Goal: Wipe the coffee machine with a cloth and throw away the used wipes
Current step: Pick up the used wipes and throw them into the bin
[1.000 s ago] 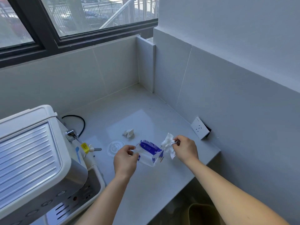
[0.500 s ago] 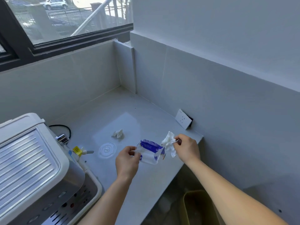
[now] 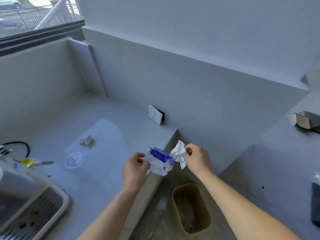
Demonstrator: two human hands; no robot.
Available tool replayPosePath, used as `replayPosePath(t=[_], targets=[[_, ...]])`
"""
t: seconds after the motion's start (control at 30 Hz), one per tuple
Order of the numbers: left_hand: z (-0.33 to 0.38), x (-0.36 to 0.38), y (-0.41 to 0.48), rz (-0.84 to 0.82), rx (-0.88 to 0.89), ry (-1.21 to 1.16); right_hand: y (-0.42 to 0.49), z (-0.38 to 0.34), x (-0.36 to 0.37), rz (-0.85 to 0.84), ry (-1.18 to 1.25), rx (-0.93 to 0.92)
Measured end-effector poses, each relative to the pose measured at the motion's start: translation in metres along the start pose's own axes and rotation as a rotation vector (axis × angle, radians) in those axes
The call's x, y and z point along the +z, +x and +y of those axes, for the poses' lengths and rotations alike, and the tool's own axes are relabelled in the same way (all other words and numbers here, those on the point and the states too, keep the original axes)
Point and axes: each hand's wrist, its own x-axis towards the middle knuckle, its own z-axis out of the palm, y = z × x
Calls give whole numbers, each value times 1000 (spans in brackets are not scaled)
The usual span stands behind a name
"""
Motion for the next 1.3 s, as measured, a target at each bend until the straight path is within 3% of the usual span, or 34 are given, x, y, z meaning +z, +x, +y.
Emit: replayPosePath(t=[0.3, 0.53, 1.0, 1.3], targets=[[7, 87, -63, 34, 70, 116, -16, 103, -37, -122, -23, 68], [-49, 150, -81, -32, -55, 208, -35, 174, -19, -252, -55, 142], [-216, 282, -37, -182, -290, 367, -37, 324, 137, -419, -243, 287], [-294, 362, -19, -269, -268, 521, -32, 397, 236, -497, -322, 287]])
